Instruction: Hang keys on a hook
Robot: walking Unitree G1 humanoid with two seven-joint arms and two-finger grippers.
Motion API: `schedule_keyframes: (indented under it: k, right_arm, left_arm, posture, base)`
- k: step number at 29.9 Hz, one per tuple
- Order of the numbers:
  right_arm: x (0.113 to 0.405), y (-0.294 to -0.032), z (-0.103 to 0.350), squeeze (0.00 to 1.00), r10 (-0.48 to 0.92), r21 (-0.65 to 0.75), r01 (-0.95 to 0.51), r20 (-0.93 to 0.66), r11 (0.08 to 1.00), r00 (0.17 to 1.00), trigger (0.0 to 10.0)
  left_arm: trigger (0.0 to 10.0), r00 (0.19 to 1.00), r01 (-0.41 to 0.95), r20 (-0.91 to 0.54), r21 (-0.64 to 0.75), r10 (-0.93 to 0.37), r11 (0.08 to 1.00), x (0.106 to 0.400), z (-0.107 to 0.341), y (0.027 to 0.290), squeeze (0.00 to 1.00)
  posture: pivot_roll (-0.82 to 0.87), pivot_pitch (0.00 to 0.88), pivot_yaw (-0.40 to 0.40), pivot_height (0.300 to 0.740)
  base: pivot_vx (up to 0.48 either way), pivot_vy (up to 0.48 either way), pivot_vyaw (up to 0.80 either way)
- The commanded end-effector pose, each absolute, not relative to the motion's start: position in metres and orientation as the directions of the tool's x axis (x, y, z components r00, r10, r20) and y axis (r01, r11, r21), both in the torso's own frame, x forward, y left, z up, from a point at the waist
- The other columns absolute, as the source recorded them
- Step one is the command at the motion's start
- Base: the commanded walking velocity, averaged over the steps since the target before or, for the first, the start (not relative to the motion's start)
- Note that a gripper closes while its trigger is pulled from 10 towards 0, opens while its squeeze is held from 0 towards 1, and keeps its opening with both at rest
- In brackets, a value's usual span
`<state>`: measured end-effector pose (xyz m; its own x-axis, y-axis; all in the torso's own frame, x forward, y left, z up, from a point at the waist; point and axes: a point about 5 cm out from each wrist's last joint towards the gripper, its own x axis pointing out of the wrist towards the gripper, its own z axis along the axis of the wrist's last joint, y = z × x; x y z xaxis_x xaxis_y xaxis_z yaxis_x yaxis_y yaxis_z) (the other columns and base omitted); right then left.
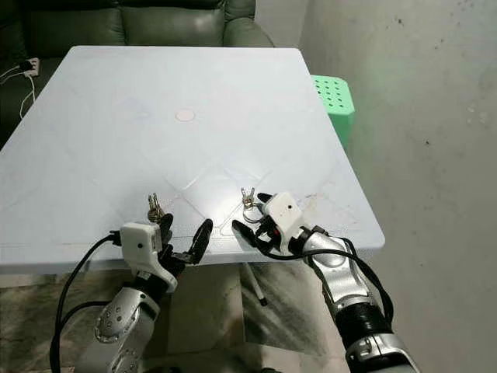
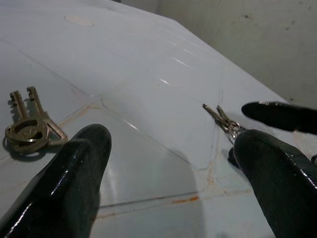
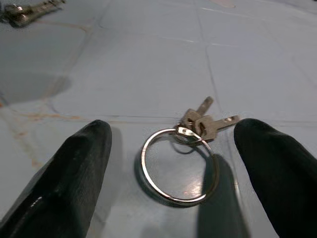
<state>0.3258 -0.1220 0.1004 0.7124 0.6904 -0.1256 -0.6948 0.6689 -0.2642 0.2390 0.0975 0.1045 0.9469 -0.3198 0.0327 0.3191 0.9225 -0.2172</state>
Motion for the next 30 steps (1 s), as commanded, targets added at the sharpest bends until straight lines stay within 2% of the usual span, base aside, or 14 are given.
schedule_keyframes:
  k: [1,7,12,18,22,23,24,26,27,30]
  right_arm:
    - [0.33,-0.13,0.101,0.0,0.649,-0.3,-0.662,-0.157,0.687,0.745,10.0]
    - [0.334,-0.135,0.104,0.0,0.63,-0.306,-0.655,-0.19,0.69,0.753,10.0]
    - [0.331,-0.139,0.1,0.0,0.653,-0.257,-0.691,-0.227,0.675,0.723,10.0]
    - [0.327,-0.142,0.094,0.0,0.685,-0.129,-0.734,-0.279,0.667,0.672,10.0]
    - [0.326,-0.143,0.094,0.0,0.694,-0.123,-0.742,-0.282,0.659,0.663,10.0]
    - [0.325,-0.143,0.095,0.0,0.7,-0.116,-0.746,-0.277,0.656,0.659,8.9]
    - [0.325,-0.143,0.095,0.0,0.705,-0.11,-0.749,-0.273,0.653,0.655,8.9]
    - [0.325,-0.143,0.097,0.0,0.698,-0.114,-0.74,-0.265,0.662,0.665,4.2]
    - [0.325,-0.144,0.097,0.0,0.701,-0.106,-0.741,-0.26,0.663,0.664,0.0]
    - [0.325,-0.145,0.097,0.0,0.693,-0.114,-0.737,-0.272,0.666,0.668,0.0]
  left_arm:
    - [10.0,0.947,0.321,0.036,-0.219,-0.321,0.922,0.237,0.107,0.094,0.0]
    - [10.0,0.948,0.314,0.032,-0.225,-0.315,0.922,0.235,0.107,0.094,0.0]
    - [10.0,0.949,0.313,0.031,-0.226,-0.314,0.923,0.234,0.106,0.093,0.0]
    - [10.0,0.952,0.303,0.031,-0.228,-0.305,0.925,0.234,0.107,0.094,0.0]
    - [10.0,0.952,0.304,0.03,-0.229,-0.306,0.925,0.234,0.106,0.093,0.0]
    - [10.0,0.951,0.305,0.03,-0.228,-0.307,0.925,0.234,0.106,0.094,0.0]
    - [10.0,0.951,0.306,0.03,-0.227,-0.307,0.925,0.234,0.106,0.094,0.0]
    - [10.0,0.952,0.302,0.027,-0.228,-0.304,0.926,0.234,0.106,0.094,0.0]
    - [10.0,0.952,0.303,0.028,-0.227,-0.305,0.926,0.234,0.106,0.094,0.0]
    - [10.0,0.952,0.303,0.027,-0.227,-0.305,0.926,0.235,0.106,0.094,0.0]
  posture:
    - [0.03,0.154,-0.101,0.74]
    - [0.02,0.16,-0.108,0.74]
    - [0.02,0.157,-0.112,0.74]
    - [0.02,0.153,-0.115,0.74]
    - [0.02,0.149,-0.114,0.74]
    - [0.02,0.148,-0.114,0.74]
    - [0.02,0.148,-0.114,0.74]
    - [0.02,0.147,-0.114,0.74]
    - [0.02,0.147,-0.114,0.74]
    - [0.02,0.145,-0.113,0.74]
  base:
    - [0.0,0.0,0.0]
    - [0.0,0.0,0.0]
    - [0.0,0.0,0.0]
    - [0.0,0.0,0.0]
    - [0.0,0.0,0.0]
    - [0.0,0.0,0.0]
    - [0.0,0.0,0.0]
    - [0.0,0.0,0.0]
    - [0.0,0.0,0.0]
    - [0.0,0.0,0.0]
